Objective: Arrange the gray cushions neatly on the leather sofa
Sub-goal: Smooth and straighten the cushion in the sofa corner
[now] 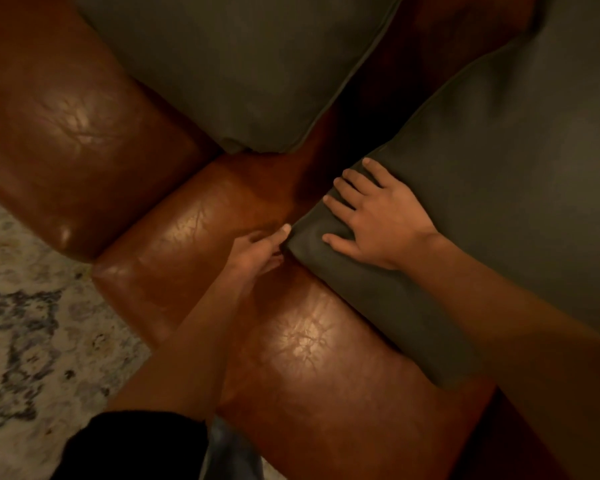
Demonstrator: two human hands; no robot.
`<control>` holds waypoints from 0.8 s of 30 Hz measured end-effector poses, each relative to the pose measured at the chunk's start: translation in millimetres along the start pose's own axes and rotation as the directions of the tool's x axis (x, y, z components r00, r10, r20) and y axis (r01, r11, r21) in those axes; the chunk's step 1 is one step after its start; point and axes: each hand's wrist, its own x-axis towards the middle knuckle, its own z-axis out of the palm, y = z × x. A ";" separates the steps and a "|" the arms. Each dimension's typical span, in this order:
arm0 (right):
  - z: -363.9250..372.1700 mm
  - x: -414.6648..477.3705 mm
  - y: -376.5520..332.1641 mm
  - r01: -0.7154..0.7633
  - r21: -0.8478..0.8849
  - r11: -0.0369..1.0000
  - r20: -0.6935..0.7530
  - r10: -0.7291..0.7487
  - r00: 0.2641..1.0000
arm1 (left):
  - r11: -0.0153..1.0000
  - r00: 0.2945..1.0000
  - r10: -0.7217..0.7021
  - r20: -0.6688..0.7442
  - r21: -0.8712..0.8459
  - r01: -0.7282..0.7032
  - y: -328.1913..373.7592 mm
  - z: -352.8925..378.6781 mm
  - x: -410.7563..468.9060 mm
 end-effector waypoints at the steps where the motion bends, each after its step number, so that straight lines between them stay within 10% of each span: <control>1: -0.1 0.1 0.0 -0.002 0.002 1.000 -0.003 0.002 1.000 | 0.999 0.998 -0.047 0.029 -0.019 0.047 -0.9 1.2 -1.6; 9: 1.4 -2.3 -3.5 -0.003 0.008 1.000 -0.018 0.003 1.000 | 0.957 0.982 -0.152 -0.109 -0.264 0.119 0.6 10.6 5.7; 14: -1.3 -2.3 -5.7 -0.019 0.022 1.000 -0.033 0.020 0.999 | 0.987 0.985 -0.126 -0.119 0.080 0.136 4.3 11.6 0.8; 19: -7.3 -8.1 -13.7 -0.060 0.116 0.991 -0.132 0.075 0.988 | 0.913 0.924 0.292 -0.246 0.361 -0.192 35.5 18.5 -10.2; 24: -2.5 -41.5 -13.5 -0.150 0.061 0.987 -0.248 0.161 0.955 | 0.657 0.751 0.659 -0.037 0.514 -0.552 74.7 38.3 -50.8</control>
